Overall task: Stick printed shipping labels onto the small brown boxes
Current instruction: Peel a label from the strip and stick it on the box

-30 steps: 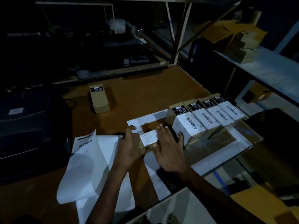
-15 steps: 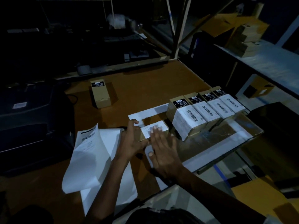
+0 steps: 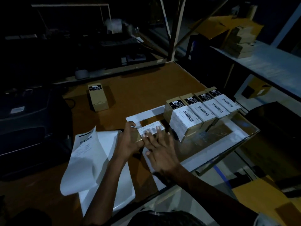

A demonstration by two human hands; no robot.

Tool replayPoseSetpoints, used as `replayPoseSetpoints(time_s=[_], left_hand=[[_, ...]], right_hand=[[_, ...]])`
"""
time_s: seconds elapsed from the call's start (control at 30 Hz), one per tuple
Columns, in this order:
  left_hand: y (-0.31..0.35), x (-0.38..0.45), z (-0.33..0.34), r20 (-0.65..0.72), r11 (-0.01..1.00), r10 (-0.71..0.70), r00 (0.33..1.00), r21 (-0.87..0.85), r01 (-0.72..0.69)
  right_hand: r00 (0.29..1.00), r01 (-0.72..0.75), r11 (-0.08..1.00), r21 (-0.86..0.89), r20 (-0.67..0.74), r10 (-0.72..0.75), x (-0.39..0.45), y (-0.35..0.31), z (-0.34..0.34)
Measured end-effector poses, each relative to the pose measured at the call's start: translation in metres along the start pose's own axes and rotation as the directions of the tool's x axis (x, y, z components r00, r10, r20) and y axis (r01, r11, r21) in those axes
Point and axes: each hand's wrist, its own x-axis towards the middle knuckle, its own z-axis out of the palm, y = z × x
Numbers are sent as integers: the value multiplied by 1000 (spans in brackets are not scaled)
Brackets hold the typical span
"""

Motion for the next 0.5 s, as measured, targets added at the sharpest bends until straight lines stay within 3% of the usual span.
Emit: replayPoseSetpoints(time_s=[0.07,0.13,0.23,0.33,0.4,0.5], left_hand=[[-2,-1,0,-5,1000,-6,1000,-7,6],[-2,-4,0,-2,1000,-11,1000,1,11],[5,-9,0,-13,1000,13,1000,15,-13],[14,-11,2,-75,997,47,996,64,-42],[16,-12,3,-96,999,24,995,50,-19],[14,-13,1,-42,1000,9,999,-8,-9]], right_hand=[[998,-39,999,19,-58,40,2,13,-4],[983,-100,978,183,-134,126,4,17,-13],[906,-165,882,442,-284,312,13,25,-23],[902,-230,824,518,-204,380,25,29,-33],[915,-267,842,469,-151,375,29,27,-30],[911,-280,861,425,-164,378,32,31,-23]])
